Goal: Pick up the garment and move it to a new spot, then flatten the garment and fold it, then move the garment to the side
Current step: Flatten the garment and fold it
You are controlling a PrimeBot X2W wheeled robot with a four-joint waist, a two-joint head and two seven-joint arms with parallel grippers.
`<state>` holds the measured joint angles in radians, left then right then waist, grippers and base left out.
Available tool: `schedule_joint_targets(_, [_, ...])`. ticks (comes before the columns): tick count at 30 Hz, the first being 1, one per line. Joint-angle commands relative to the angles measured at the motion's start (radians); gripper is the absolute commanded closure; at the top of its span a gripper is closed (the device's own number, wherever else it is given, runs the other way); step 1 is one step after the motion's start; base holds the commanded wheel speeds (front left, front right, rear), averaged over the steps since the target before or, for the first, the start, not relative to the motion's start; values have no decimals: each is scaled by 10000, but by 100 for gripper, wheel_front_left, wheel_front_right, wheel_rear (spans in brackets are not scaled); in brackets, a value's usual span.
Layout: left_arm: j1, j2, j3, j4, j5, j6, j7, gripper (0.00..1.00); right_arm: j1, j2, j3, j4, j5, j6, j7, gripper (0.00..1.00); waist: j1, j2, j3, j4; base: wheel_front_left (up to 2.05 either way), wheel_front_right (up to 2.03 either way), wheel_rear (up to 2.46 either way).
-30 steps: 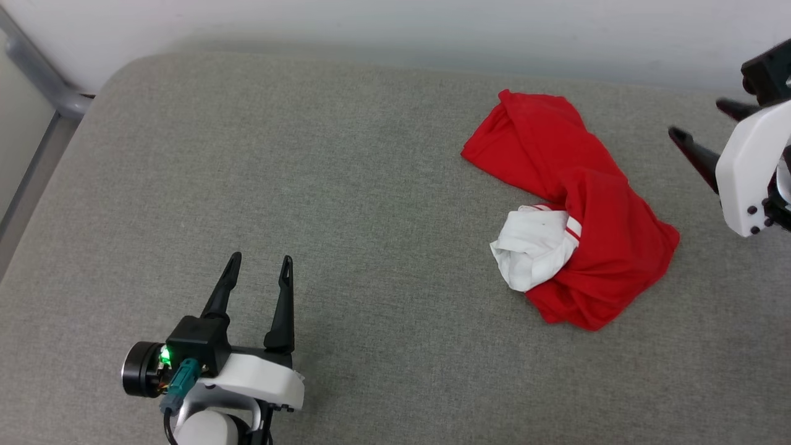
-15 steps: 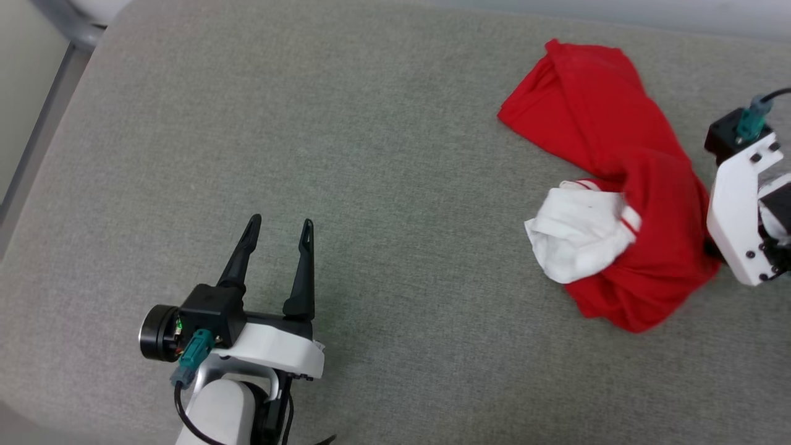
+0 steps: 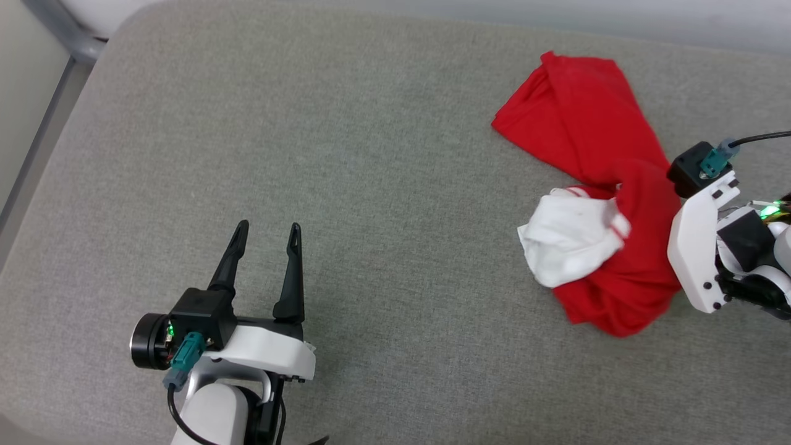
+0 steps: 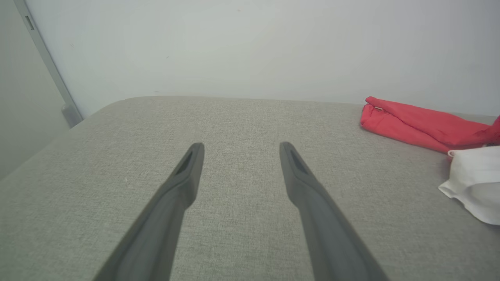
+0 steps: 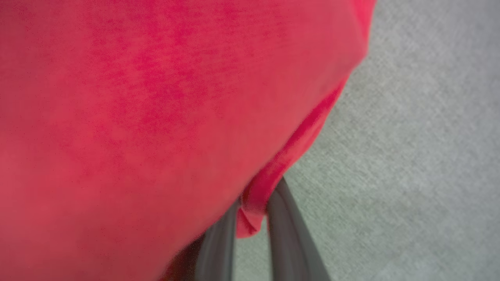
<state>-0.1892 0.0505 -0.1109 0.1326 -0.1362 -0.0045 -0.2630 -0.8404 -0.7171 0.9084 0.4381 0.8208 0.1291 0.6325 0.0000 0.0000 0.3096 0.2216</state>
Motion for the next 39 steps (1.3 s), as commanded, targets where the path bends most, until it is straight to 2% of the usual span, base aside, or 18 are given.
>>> schedule_joint_targets(1, [87, -3, 41, 12, 41, 27, -26, 0, 72, 110, 68, -39, 99, 28, -99, 100, 0, 0, -202, -126, 0, 0, 0])
schedule_joint_targets(8, [491, -7, 240, -72, 191, 10, -26, 0, -671, -659, 243, -890, 195, 12, -1722, 100, 0, 0, -933, -335, 0, 0, 0])
schedule_joint_targets(13, [752, -5, 383, -146, 192, 23, -26, 0, -1039, -1170, 183, -1690, 302, 11, -2098, 100, 0, 0, -1164, -396, 0, 0, 0])
schedule_joint_targets(18, [863, -7, 331, -195, 80, 78, -26, 0, -1333, -1183, 55, -2296, 158, 11, -2049, 100, 0, 0, -1161, -359, 0, 0, 0])
schedule_joint_targets(21, [756, -7, 222, -203, -3, 106, -26, 0, -1681, -825, 153, -2338, -161, 11, -1895, 100, 0, 0, -1034, -260, 0, 0, 0])
schedule_joint_targets(26, [529, -7, 12, -157, -178, 171, -26, 0, -2492, 338, 541, -1639, -632, 11, -1868, 100, 0, 0, -731, 30, 0, 0, 0])
schedule_joint_targets(33, [155, -7, -348, 27, -425, 239, -26, 0, -3376, 2414, 2069, 535, -1091, 9, -2534, 100, 0, 0, -161, 661, 0, 0, 0])
schedule_joint_targets(39, [-20, -9, -610, 203, -631, 355, -26, 0, -2744, 3748, 3598, 2667, -564, 11, -2851, 100, 0, 0, 174, 1117, 0, 0, 0])
